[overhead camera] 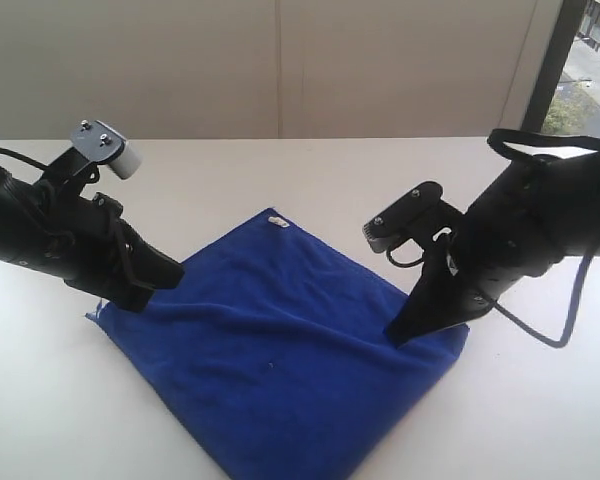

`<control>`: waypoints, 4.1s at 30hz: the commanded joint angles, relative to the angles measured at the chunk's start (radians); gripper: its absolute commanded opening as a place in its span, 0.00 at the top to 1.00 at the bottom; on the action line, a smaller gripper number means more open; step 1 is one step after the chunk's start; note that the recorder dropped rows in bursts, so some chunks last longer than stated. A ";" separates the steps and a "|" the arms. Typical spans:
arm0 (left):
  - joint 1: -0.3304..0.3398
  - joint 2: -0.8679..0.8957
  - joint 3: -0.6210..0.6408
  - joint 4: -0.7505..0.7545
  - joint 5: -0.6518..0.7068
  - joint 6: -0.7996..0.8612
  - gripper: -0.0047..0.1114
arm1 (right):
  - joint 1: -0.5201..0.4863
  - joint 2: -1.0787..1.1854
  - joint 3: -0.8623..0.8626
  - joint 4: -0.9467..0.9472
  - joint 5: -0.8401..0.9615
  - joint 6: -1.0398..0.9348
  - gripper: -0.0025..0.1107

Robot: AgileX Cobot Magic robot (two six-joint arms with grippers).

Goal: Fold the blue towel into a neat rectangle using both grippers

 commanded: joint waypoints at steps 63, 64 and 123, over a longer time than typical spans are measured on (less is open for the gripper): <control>0.000 -0.009 0.063 -0.075 -0.008 0.025 0.96 | -0.054 0.563 -0.804 0.757 0.244 -0.798 0.98; 0.000 -0.009 0.063 -0.075 -0.012 0.025 0.96 | -0.055 0.575 -0.814 0.757 0.255 -0.798 0.98; 0.000 0.031 0.063 -0.069 -0.022 0.283 0.96 | -0.165 0.390 -0.799 0.181 0.459 -0.496 0.98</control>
